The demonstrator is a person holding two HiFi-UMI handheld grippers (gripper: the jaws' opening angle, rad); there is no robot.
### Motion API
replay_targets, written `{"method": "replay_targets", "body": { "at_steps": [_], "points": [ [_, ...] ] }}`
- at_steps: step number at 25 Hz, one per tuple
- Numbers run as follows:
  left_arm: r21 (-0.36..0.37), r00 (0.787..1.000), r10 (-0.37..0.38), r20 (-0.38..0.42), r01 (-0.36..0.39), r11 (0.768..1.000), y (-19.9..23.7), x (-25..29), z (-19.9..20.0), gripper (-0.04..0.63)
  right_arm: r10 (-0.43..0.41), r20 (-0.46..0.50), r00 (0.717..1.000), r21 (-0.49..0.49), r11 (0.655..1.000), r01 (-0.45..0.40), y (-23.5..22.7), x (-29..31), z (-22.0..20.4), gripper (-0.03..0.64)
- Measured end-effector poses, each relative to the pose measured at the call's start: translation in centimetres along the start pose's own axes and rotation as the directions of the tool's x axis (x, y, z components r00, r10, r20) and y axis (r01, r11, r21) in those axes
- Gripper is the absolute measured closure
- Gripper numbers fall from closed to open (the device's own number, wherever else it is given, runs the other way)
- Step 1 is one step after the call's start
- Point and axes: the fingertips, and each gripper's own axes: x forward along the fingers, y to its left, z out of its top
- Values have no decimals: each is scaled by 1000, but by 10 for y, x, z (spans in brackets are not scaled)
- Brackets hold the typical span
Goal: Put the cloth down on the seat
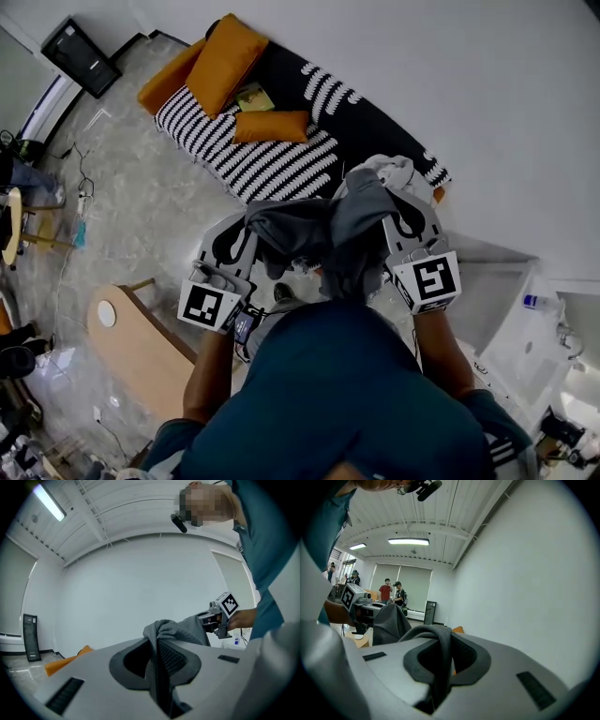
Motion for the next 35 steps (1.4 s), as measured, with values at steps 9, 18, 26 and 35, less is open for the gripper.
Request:
{"method": "replay_targets", "body": {
  "at_steps": [9,18,26,35],
  "points": [
    [-27,997,-67,-27,67,997,48,-10,-16,551,-56,-33,998,2,998,56,27,33,11,597],
    [-19,997,-70,-18,70,997,91,-32,-16,551,-71,-15,997,5,997,71,57,57,27,597],
    [-3,1000,-21,-10,21,1000,83,-17,-9,551,-32,-5,999,37,999,32,31,65,13,597],
    [-5,1000,28,9,-28,1000,60,21,4,551,23,28,999,32,999,-23,-6,68,8,597]
  ]
}}
